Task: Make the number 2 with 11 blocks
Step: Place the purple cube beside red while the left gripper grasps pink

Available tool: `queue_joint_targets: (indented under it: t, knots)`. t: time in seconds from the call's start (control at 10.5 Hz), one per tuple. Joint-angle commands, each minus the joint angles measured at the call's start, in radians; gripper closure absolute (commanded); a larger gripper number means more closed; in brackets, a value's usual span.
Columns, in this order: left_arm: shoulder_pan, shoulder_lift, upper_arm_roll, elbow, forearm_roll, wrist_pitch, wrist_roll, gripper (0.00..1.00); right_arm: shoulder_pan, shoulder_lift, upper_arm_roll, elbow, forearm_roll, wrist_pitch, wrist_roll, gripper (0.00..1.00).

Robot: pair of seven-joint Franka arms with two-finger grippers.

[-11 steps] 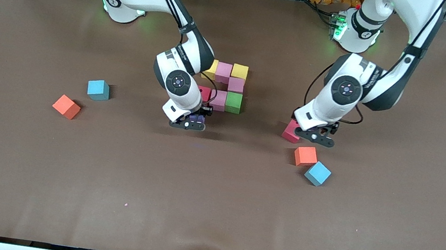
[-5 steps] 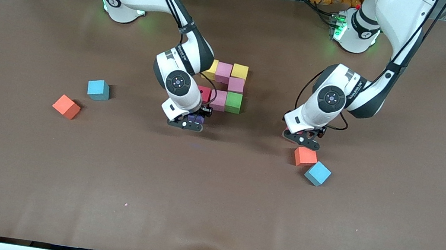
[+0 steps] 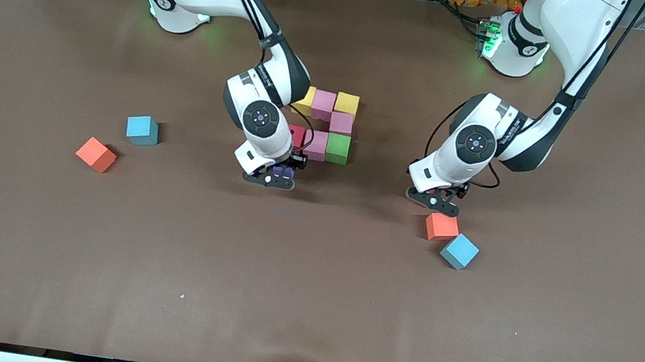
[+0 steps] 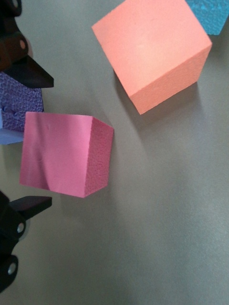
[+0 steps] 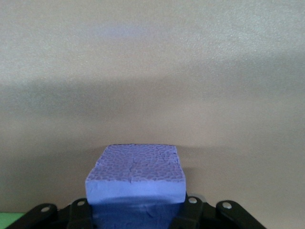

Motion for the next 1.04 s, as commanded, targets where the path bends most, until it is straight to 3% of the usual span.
queue_joint_targets:
  t: [0.0,0.38,0.47,0.57,0.76,0.95]
  knots:
    - [0.001,0.013,-0.004,0.001,0.009,0.019,0.01,0.0,0.017,0.008,-0.01,0.007,-0.017,-0.017,0.055,0.59]
    - [-0.002,0.027,-0.004,0.004,0.009,0.025,0.011,0.03,0.02,0.004,-0.008,0.008,-0.015,-0.026,0.064,0.55]
    - [-0.002,0.03,-0.004,0.006,0.009,0.026,0.01,0.1,0.02,0.004,-0.008,0.008,-0.015,-0.026,0.064,0.39]
    - [-0.003,0.032,-0.006,0.008,0.009,0.026,0.01,0.14,0.023,0.002,-0.008,0.008,-0.017,-0.026,0.064,0.0]
    - [-0.009,0.035,-0.009,0.018,0.008,0.026,0.005,0.24,0.023,-0.007,-0.008,0.013,-0.017,-0.027,0.059,0.0]
    - [-0.029,0.041,-0.009,0.03,0.005,0.025,-0.01,0.42,0.003,-0.051,-0.01,0.025,-0.017,-0.058,0.058,0.0]
